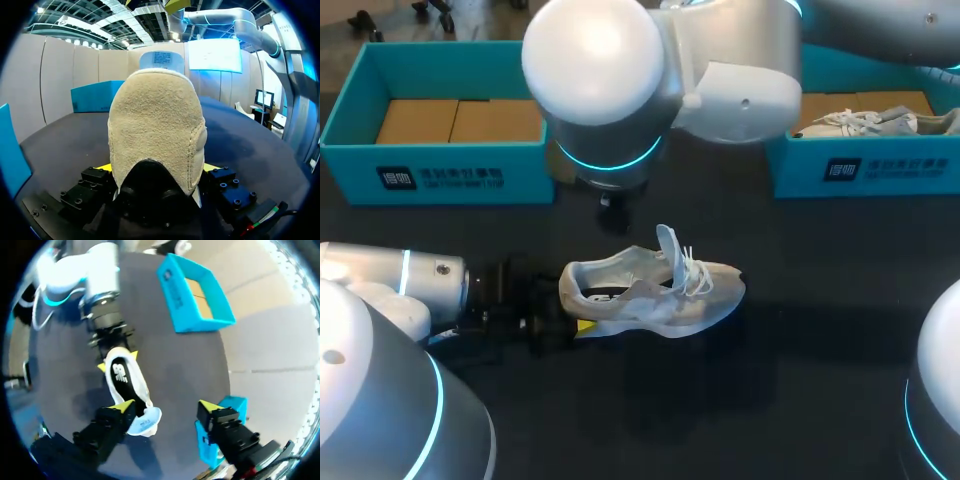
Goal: Take the shoe out of the shoebox, open the shoe tongue, remove and reinsert the insole, then place the shoe into the shoebox
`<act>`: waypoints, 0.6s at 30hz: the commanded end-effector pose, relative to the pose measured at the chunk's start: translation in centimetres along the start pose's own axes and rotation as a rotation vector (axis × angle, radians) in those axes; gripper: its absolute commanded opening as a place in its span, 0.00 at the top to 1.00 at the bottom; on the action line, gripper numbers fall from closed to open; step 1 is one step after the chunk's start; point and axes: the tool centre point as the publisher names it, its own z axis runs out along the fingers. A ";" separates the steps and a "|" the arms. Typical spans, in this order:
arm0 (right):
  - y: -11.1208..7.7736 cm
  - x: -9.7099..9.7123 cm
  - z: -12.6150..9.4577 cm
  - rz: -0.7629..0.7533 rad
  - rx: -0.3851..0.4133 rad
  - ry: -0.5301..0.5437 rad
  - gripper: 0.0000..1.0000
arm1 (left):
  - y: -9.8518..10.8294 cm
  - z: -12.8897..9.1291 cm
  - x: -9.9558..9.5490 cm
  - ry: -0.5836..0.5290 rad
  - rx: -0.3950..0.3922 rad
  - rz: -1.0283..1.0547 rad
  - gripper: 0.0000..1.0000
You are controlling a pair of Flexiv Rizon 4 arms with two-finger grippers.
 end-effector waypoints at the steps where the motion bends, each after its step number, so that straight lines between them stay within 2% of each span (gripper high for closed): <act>1: -0.3 0.0 0.8 -0.214 -0.017 0.073 1.00 | 0.3 0.1 0.1 0.001 -0.004 0.000 1.00; 7: -0.8 0.6 1.4 -0.200 0.009 0.140 1.00 | 0.3 0.1 0.1 0.001 -0.004 0.000 1.00; 18: -0.8 0.6 1.4 -0.200 0.009 0.140 1.00 | 0.3 0.1 0.1 0.001 -0.004 0.000 1.00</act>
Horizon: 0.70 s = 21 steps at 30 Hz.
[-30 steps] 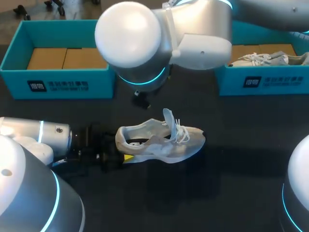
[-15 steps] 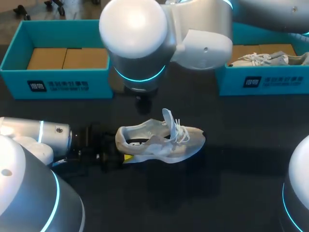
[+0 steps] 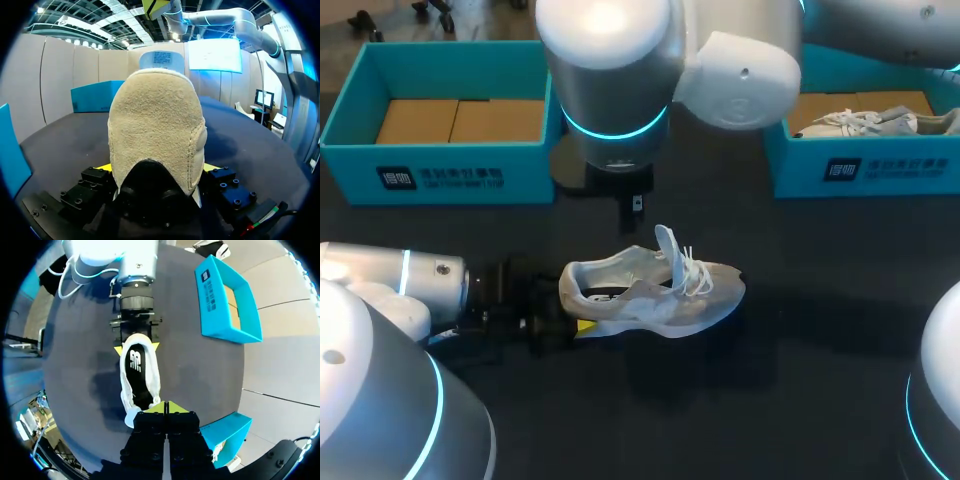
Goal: Take the shoe out of the shoebox, open the shoe tongue, remove and reinsert the insole, then place the shoe into the shoebox
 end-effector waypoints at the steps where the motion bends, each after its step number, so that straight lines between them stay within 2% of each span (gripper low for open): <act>1: -0.2 0.0 0.1 -0.001 -0.004 -0.001 1.00 | 0.3 0.1 0.0 0.001 -0.004 0.000 1.00; 19: -0.2 0.0 0.1 -0.001 -0.004 -0.001 1.00 | 0.3 0.1 0.0 0.001 -0.004 0.000 1.00; 21: 0.6 0.1 0.6 -0.051 0.005 0.013 1.00 | 0.3 0.1 0.0 0.001 -0.004 0.000 1.00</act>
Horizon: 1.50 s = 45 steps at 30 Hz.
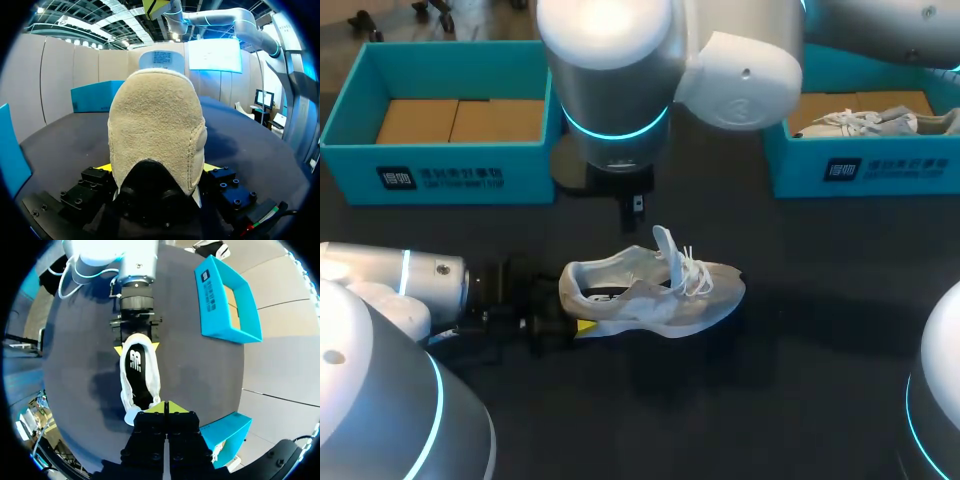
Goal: Take the shoe out of the shoebox, open the shoe tongue, remove and reinsert the insole, then place the shoe into the shoebox
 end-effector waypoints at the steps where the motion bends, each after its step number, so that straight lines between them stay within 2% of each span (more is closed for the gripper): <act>1: 0.8 0.2 1.0 -0.063 0.011 0.027 1.00 | 0.3 0.1 0.0 0.001 -0.004 0.000 1.00; 4: 1.4 0.8 2.7 -0.087 0.042 0.096 1.00 | 0.3 0.1 0.0 0.001 -0.004 0.000 1.00; 6: 1.9 1.3 3.8 -0.091 0.023 0.112 1.00 | 0.3 0.1 0.0 0.001 -0.004 0.000 1.00; 9: 2.5 1.8 5.0 -0.089 0.052 0.146 1.00 | 0.3 0.1 0.0 0.001 -0.004 0.000 1.00; 11: 2.8 2.0 5.6 -0.078 0.030 0.150 1.00 | 0.3 0.1 0.0 0.001 -0.004 0.000 1.00; 18: 3.3 3.5 8.1 -0.050 0.031 0.168 1.00 | 0.3 0.1 0.0 0.001 -0.004 0.000 1.00; 19: 3.3 3.8 8.6 -0.046 0.010 0.156 1.00 | 0.3 0.1 0.0 0.001 -0.004 0.000 1.00; 22: 3.5 4.5 9.2 -0.043 0.028 0.158 1.00 | 0.3 0.1 0.0 0.001 -0.004 0.000 1.00; 33: 2.6 5.2 12.2 -0.033 0.049 0.201 1.00 | 0.3 0.1 0.0 0.001 -0.004 0.000 1.00; 40: 1.5 5.4 14.6 -0.061 0.029 0.257 1.00 | 0.3 0.1 0.0 0.001 -0.004 0.000 1.00; 45: 0.9 6.4 14.8 -0.063 0.030 0.290 1.00 | 0.3 0.1 0.0 0.001 -0.004 0.000 1.00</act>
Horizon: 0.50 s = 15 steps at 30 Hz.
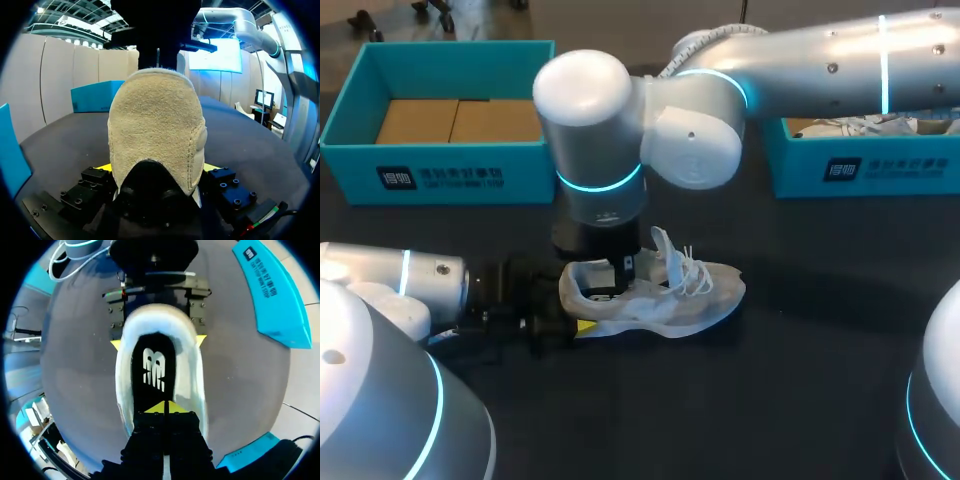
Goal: Take the shoe out of the shoebox, open the shoe tongue, remove and reinsert the insole, then place the shoe into the shoebox
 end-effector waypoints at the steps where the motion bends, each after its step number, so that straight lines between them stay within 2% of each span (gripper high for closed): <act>1: -0.6 0.6 0.6 0.001 -0.006 0.024 1.00 | 0.3 0.1 0.0 0.001 -0.004 0.000 1.00; 7: -1.5 1.8 0.7 0.059 -0.012 0.031 1.00 | 0.3 0.1 0.0 0.001 -0.004 0.000 1.00; 15: -1.0 0.7 0.9 0.074 -0.011 0.015 1.00 | 0.3 0.1 0.0 0.001 -0.004 0.000 1.00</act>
